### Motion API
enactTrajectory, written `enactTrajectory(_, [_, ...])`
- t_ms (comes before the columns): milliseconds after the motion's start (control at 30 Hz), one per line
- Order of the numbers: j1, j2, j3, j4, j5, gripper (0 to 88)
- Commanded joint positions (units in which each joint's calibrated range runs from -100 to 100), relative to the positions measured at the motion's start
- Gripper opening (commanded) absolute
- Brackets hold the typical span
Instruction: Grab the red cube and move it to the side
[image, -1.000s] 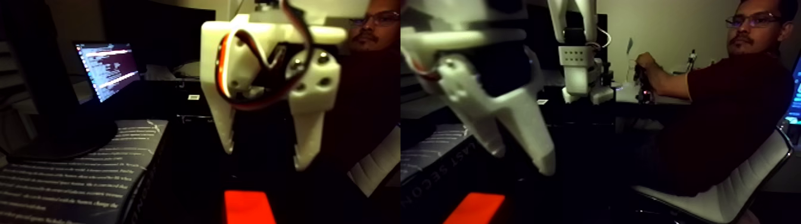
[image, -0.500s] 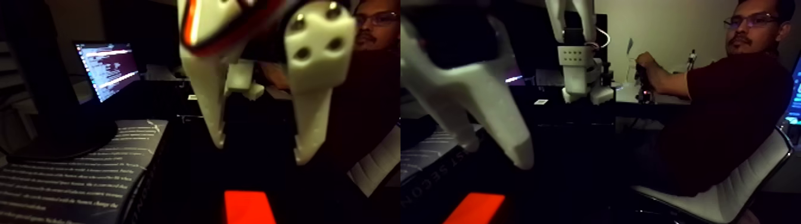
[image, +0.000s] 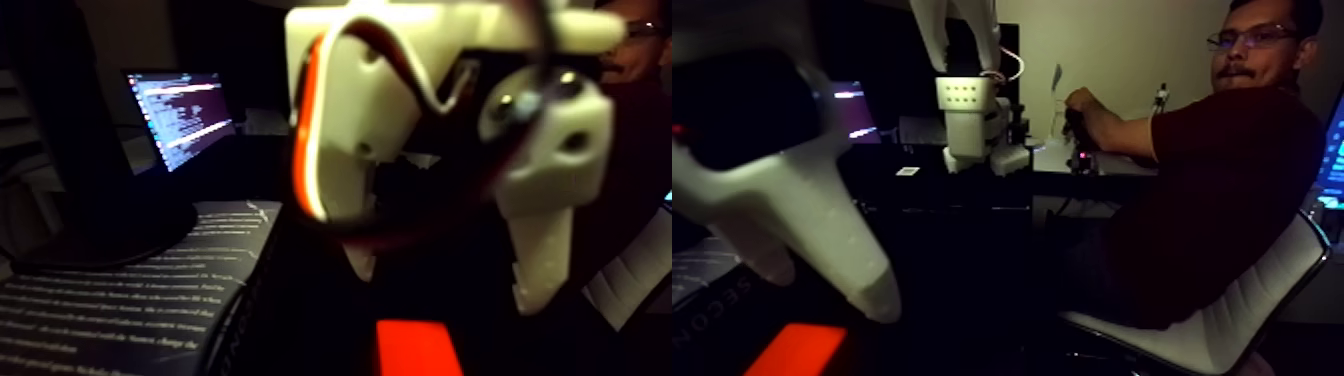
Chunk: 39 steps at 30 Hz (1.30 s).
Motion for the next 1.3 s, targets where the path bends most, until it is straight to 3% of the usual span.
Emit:
enactTrajectory(0, [-0.6,0.4,-3.8,1.1,0.0,32.4])
enactTrajectory(600, [-1.6,7.8,-15.1,1.2,-2.6,31.7])
enactTrajectory(1267, [-0.7,7.1,-14.3,1.5,-3.3,31.7])
